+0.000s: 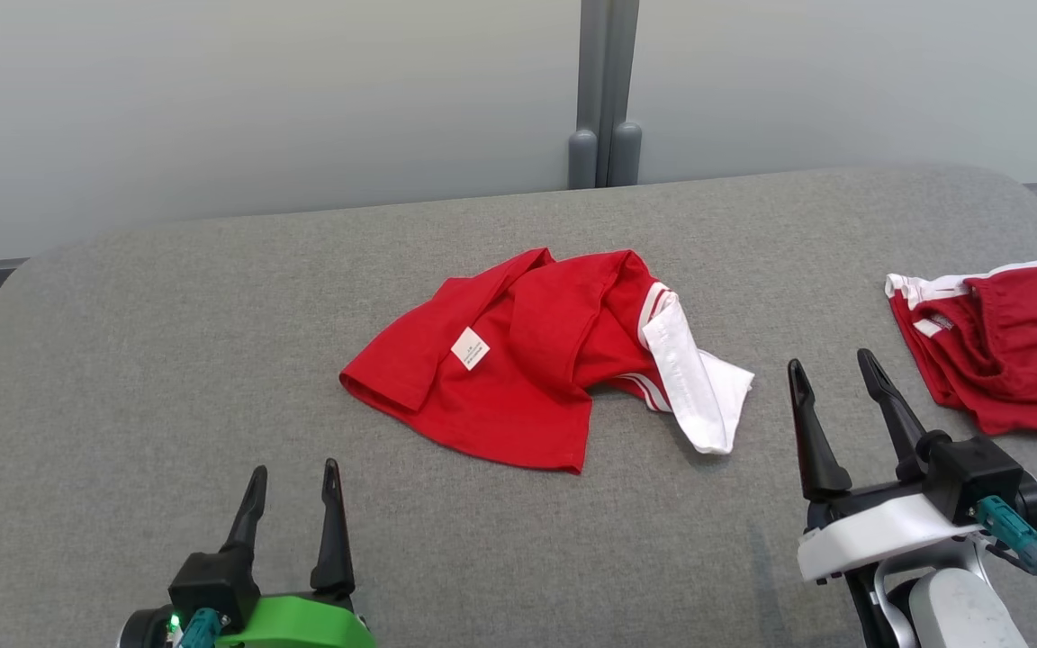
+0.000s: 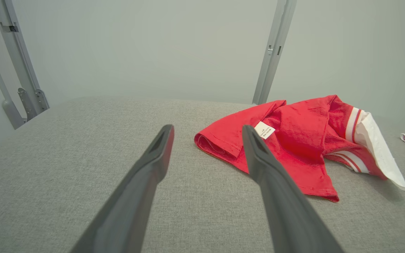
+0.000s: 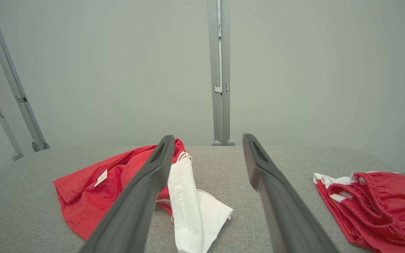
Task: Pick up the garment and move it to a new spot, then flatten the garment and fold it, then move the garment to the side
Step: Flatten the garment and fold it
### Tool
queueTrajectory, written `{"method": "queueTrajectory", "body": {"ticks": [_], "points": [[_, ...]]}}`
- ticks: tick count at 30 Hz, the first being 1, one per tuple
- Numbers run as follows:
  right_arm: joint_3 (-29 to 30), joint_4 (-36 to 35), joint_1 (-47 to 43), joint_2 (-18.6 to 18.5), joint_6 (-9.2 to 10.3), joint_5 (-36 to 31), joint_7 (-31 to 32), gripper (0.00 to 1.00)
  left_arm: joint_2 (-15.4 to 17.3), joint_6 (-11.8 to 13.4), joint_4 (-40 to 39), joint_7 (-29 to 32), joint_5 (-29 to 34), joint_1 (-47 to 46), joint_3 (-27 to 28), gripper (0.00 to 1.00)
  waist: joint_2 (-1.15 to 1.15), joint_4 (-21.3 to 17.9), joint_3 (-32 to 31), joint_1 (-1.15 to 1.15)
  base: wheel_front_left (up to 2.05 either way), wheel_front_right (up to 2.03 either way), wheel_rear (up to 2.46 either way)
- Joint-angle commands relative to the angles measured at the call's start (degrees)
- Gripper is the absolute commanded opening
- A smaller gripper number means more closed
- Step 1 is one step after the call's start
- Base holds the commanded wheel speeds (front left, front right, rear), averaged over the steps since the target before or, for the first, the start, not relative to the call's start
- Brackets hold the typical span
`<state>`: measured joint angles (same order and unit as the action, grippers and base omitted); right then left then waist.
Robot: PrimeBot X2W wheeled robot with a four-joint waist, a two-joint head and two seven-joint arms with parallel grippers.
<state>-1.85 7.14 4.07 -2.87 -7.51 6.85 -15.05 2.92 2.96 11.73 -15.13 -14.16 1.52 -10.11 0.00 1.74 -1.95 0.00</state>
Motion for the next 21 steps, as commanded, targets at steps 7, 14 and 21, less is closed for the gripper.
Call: {"method": "queueTrajectory", "body": {"ticks": [7, 14, 21], "points": [[0.3, -0.3, -0.7, -0.1, 0.04, 0.3, -0.1, 1.0, 0.0, -1.6, 3.4, 0.6, -4.8, -1.8, -5.0, 1.0, 0.0, -0.2, 0.3, 0.0, 0.0, 0.0, 0.0], [0.3, -0.4, 0.0, -0.1, 0.04, 0.1, -0.1, 1.0, 0.1, -1.3, 7.3, 4.2, -12.8, -6.6, -14.0, 1.0, 0.0, -0.9, 1.0, 0.0, 0.0, 0.0, 0.0], [0.1, -0.4, 0.7, -0.1, 0.04, 0.0, -0.1, 1.0, 0.1, 1.0, 12.6, 6.8, -19.2, -12.0, -23.0, 1.0, 0.0, -2.5, 2.0, 0.0, 0.0, 0.0, 0.0]]}}
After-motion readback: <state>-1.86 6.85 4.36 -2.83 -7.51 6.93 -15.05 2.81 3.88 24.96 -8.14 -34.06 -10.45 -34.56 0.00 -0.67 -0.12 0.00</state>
